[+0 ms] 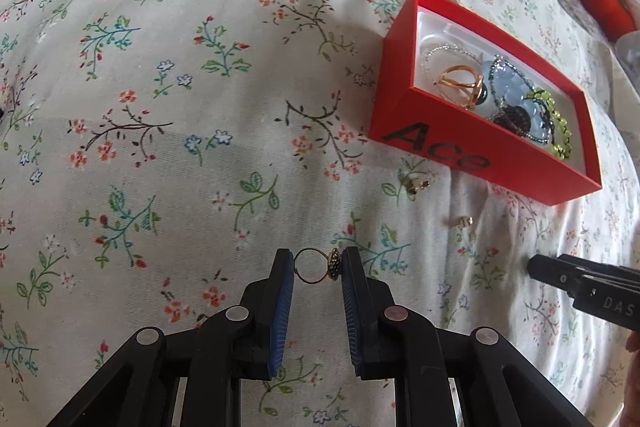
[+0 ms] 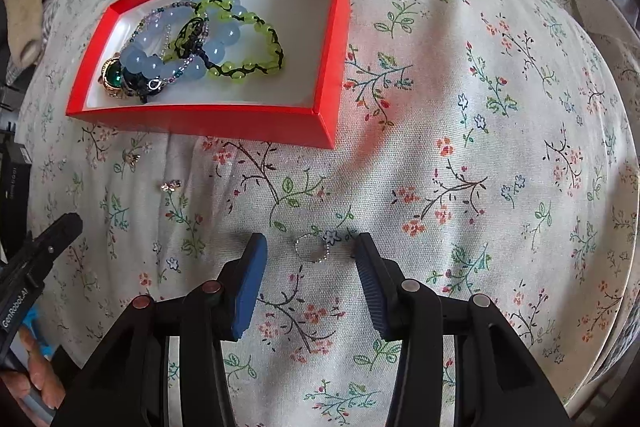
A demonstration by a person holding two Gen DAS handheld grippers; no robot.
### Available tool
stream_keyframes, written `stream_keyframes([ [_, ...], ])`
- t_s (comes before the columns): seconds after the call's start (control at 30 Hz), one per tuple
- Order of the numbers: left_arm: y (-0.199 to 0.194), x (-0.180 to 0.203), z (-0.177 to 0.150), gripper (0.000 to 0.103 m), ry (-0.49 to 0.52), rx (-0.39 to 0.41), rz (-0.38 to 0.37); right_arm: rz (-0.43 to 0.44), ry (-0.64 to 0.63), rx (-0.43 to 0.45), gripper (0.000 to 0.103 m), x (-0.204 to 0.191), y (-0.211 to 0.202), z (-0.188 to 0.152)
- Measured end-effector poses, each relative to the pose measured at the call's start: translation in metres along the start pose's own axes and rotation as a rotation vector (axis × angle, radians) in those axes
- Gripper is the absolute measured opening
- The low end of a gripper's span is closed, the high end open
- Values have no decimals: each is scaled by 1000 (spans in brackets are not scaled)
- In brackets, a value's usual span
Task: Organize jewelry
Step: 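Grasp the thin silver ring with the right tool, then carry the earring and silver ring into the red box and open both tools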
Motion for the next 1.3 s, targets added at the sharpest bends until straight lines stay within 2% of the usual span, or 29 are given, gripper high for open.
stream_keyframes([
  [0.13,-1,-2,-2,19,4,-3,3,-10,9,10,43,1,1,2],
  [0.47,0,8,-2,19,18,-5,-3,-19,1,19,20,3,-1,-4],
  [0.6,-1,8,0,19,12,0,-9,-8,-2,18,19,9,-5,-14],
  [0.87,-12,7,11,19,-17,38,-44,19,10,53,19,25,-27,-13],
  [1.2,-34,27,38,19,-21,159,-149,120,31,176,19,24,-81,-5],
  [1.3,-35,36,46,19,-20,237,-182,138,39,215,19,15,-87,-1],
])
Point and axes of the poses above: each gripper's, at about its wrist camera, not at the fingertips, and y roughly the way its jaws point, x to its right, z to its top, the point moved 3 cm from there along y, roughly the way its jaws point, and after that the axes turned 11 degrees about z, right-handed, at the moved point
